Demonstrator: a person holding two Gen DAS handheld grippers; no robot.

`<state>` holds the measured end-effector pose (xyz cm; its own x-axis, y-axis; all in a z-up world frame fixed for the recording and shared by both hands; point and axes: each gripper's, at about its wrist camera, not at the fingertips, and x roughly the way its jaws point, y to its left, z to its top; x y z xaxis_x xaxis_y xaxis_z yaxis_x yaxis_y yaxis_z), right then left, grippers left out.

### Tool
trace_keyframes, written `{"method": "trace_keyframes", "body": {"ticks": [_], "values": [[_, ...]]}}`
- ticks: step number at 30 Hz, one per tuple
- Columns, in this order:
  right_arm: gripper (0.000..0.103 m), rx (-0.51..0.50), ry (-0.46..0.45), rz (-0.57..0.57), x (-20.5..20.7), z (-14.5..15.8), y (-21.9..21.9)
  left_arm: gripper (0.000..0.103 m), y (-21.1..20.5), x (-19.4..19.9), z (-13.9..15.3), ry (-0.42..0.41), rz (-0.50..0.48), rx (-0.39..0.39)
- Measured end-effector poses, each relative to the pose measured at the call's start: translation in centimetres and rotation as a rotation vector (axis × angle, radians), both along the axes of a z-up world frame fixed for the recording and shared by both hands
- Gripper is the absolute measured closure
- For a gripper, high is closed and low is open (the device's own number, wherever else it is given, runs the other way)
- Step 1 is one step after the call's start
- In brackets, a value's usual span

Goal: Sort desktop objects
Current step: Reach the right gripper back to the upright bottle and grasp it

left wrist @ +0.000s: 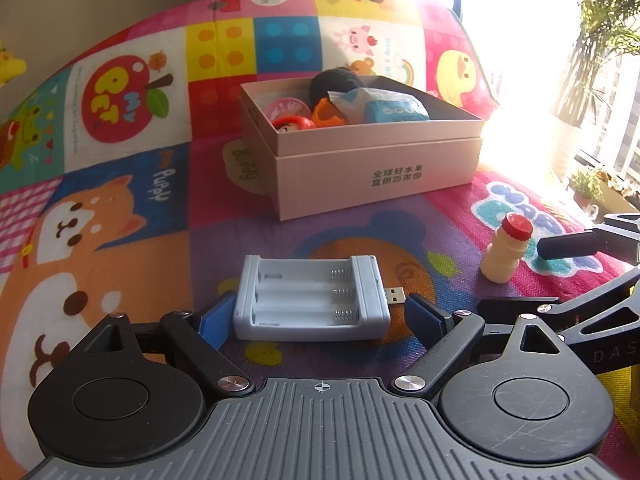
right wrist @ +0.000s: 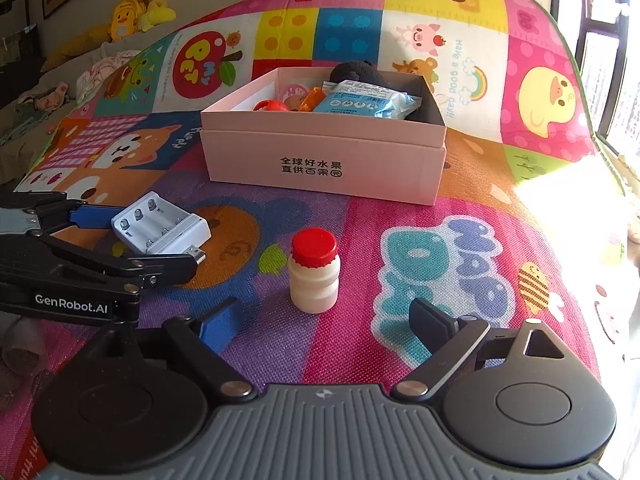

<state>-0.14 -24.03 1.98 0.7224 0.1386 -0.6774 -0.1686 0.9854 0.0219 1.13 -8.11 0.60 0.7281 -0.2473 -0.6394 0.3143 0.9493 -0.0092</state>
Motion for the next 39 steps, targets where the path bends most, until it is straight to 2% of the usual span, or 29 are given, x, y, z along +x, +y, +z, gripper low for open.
{"method": "trace_keyframes", "body": {"ticks": [2,4,12,19,22,24,25,27,30,32,36,39], "values": [[0.009,-0.003,0.006,0.005,0.3,-0.1,0.1,0.010,0.1,0.0,0.0,0.002,0.006,-0.003],[0.000,-0.002,0.028,0.024,0.5,-0.2,0.2,0.008,0.1,0.1,0.0,0.009,0.009,-0.005],[0.000,-0.013,0.059,0.047,0.8,-0.1,0.2,0.001,0.4,0.5,-0.1,0.028,0.030,-0.010],[0.000,-0.006,0.024,0.042,0.2,-0.2,0.1,0.000,0.3,0.7,-0.2,0.039,0.027,-0.005],[0.001,-0.011,-0.047,0.007,-0.7,0.3,0.0,0.000,0.7,0.6,-0.1,0.037,0.033,-0.034],[0.016,-0.031,-0.070,0.001,-0.9,0.4,0.3,0.000,0.9,0.6,-0.1,0.034,0.044,-0.046],[0.020,-0.038,-0.070,0.004,-0.9,0.3,0.4,0.000,1.0,0.6,-0.1,0.034,0.055,-0.049],[0.041,-0.040,-0.063,0.011,-0.7,0.2,0.6,0.000,1.2,0.7,-0.1,0.034,0.065,-0.058],[0.052,-0.030,-0.082,-0.018,-0.3,0.4,0.6,0.000,1.2,0.6,-0.1,0.034,0.066,-0.057],[0.054,-0.028,-0.100,-0.035,-0.1,0.5,0.5,0.000,1.2,0.7,-0.1,0.034,0.065,-0.057],[0.077,-0.033,-0.096,-0.051,0.2,0.3,0.6,0.000,1.2,0.6,-0.1,0.033,0.065,-0.055],[0.077,-0.031,-0.101,-0.060,0.0,0.4,0.5,0.000,1.0,0.6,-0.2,0.033,0.064,-0.046]]}}
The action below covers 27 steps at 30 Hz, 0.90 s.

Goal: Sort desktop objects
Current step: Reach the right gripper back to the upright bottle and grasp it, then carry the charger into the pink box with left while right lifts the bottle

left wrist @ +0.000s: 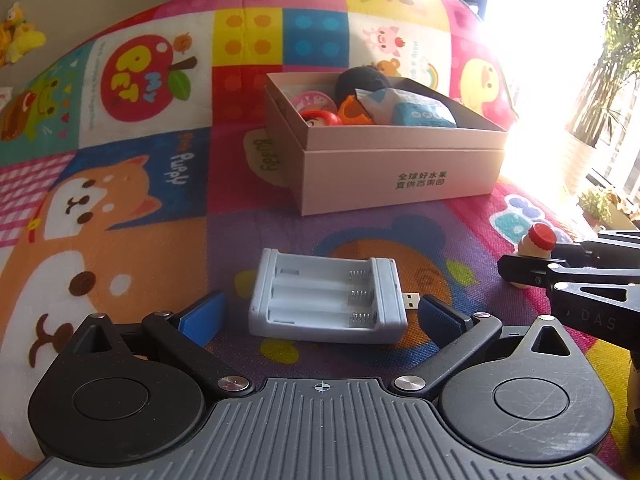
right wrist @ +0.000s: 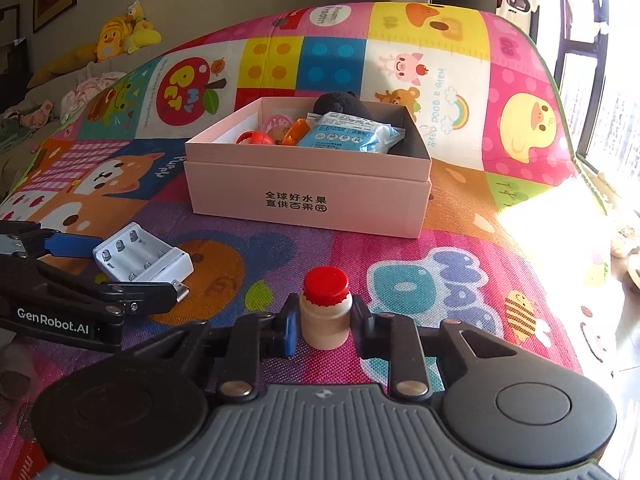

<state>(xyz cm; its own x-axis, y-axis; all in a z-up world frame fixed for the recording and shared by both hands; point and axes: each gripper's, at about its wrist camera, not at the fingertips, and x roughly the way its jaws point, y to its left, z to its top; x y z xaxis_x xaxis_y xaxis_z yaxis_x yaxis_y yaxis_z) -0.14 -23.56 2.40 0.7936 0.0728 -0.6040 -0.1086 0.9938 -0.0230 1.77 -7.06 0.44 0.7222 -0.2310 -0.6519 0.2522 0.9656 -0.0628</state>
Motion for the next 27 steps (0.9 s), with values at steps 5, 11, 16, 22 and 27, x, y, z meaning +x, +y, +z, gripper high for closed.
{"method": "trace_keyframes", "body": {"ticks": [5,11,16,22,27], "values": [[0.077,0.010,0.026,0.006,-0.3,0.1,0.0,0.000,-0.2,0.0,0.0,-0.001,-0.001,0.016],[0.077,0.021,0.056,0.040,-1.5,0.9,-0.1,0.000,-0.3,-0.1,0.0,-0.007,0.015,0.032],[0.077,0.030,0.051,0.069,-2.6,2.2,-0.3,0.021,-0.2,-0.6,0.3,-0.031,0.030,0.054],[0.077,0.022,-0.032,0.078,-3.2,5.4,-0.8,0.021,-0.6,-0.9,2.4,-0.086,-0.034,0.030],[0.078,0.092,-0.186,0.057,-3.2,10.4,-2.6,0.021,-2.3,1.4,7.8,-0.294,-0.057,0.058]]}}
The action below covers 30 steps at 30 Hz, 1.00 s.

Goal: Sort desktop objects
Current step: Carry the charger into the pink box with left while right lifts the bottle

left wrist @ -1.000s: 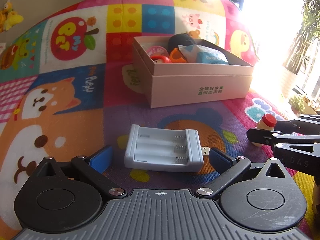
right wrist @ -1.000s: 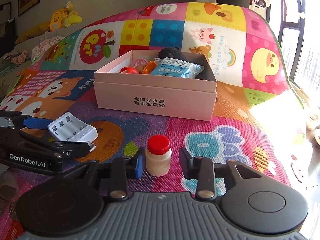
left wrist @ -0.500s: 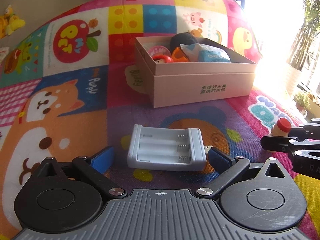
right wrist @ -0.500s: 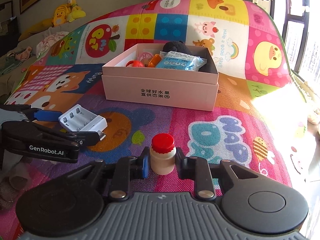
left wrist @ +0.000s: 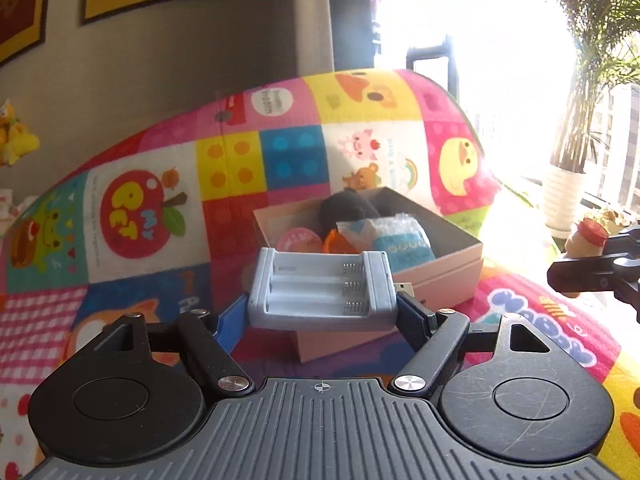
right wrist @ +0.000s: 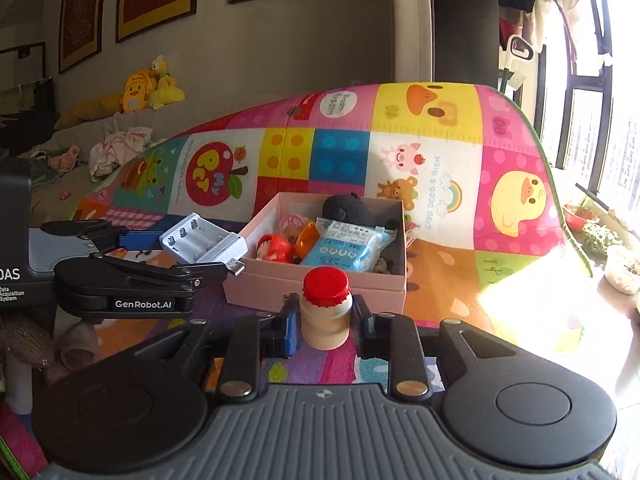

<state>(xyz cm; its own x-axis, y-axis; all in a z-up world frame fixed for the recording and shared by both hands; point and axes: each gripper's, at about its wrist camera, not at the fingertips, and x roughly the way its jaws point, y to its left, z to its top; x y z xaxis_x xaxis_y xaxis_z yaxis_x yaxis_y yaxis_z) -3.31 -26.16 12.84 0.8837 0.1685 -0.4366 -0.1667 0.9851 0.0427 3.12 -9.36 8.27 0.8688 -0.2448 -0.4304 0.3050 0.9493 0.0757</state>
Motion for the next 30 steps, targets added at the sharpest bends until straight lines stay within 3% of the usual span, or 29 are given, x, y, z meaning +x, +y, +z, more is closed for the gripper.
{"method": "trace_keyframes", "body": {"ticks": [3,7,10,13,18,20,25,30], "values": [[0.078,0.024,-0.036,-0.025,0.3,0.9,-0.6,0.021,-1.4,3.3,0.7,-0.007,0.011,0.000],[0.078,0.029,0.001,-0.036,1.2,0.3,-0.8,0.021,-2.9,7.4,-1.0,0.058,0.019,-0.009],[0.078,0.004,0.039,-0.051,1.8,-0.7,-0.8,0.019,-3.5,8.6,-2.6,0.057,0.010,0.013],[0.078,-0.010,0.064,-0.076,2.4,-1.2,-1.0,0.007,-2.6,7.9,-3.0,0.051,0.004,-0.029],[0.077,-0.030,0.103,-0.079,4.1,-1.8,-0.5,0.004,1.0,3.5,-3.2,-0.004,0.038,-0.069],[0.077,-0.029,0.122,-0.068,5.2,-1.9,0.0,0.003,2.5,2.3,-4.0,0.010,0.074,-0.080],[0.077,-0.023,0.167,-0.024,10.4,-1.3,2.6,0.003,5.2,2.2,-6.0,0.096,0.125,-0.163],[0.078,0.001,0.242,-0.001,17.8,-0.9,5.6,0.003,6.4,2.6,-6.7,0.109,0.136,-0.224]]}}
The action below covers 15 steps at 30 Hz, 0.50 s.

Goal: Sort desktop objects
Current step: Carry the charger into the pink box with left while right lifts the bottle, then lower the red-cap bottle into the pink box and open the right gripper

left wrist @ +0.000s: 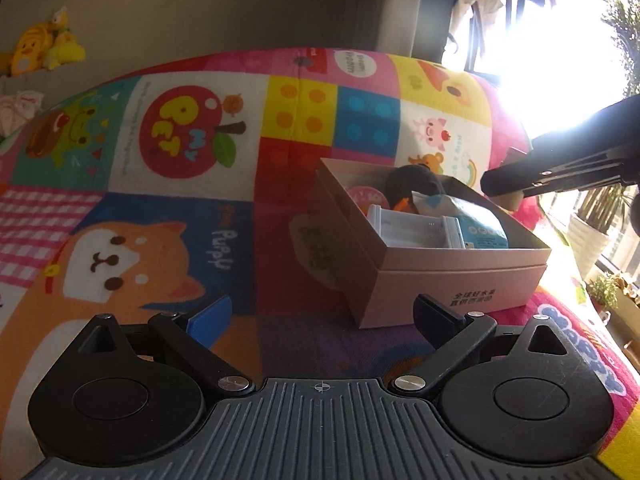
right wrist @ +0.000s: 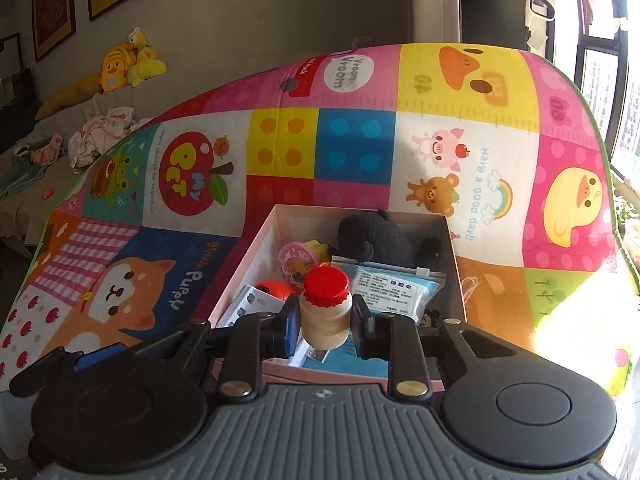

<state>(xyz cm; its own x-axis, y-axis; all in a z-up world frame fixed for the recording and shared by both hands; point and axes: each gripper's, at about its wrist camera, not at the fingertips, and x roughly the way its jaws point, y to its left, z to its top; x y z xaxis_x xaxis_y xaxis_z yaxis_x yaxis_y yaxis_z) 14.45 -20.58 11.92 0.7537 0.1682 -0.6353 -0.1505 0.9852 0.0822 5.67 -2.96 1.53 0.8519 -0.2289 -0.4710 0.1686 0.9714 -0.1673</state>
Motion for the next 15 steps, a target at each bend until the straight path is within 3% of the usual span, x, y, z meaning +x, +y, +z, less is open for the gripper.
{"method": "trace_keyframes", "body": {"ticks": [3,7,13,15], "values": [[0.078,0.035,0.079,-0.008,4.3,-0.9,1.6,0.003,0.3,0.0,-0.2,0.001,-0.024,-0.028],[0.078,0.061,0.119,-0.015,7.7,-2.5,3.4,0.002,0.4,0.0,-0.3,0.010,-0.031,-0.043],[0.070,0.055,0.109,-0.017,7.3,-2.7,3.5,0.002,0.5,0.3,-0.5,0.039,-0.030,-0.044],[0.063,0.064,0.091,-0.023,6.1,-2.2,2.7,0.002,0.5,0.3,-0.6,0.043,-0.032,-0.039]]}}
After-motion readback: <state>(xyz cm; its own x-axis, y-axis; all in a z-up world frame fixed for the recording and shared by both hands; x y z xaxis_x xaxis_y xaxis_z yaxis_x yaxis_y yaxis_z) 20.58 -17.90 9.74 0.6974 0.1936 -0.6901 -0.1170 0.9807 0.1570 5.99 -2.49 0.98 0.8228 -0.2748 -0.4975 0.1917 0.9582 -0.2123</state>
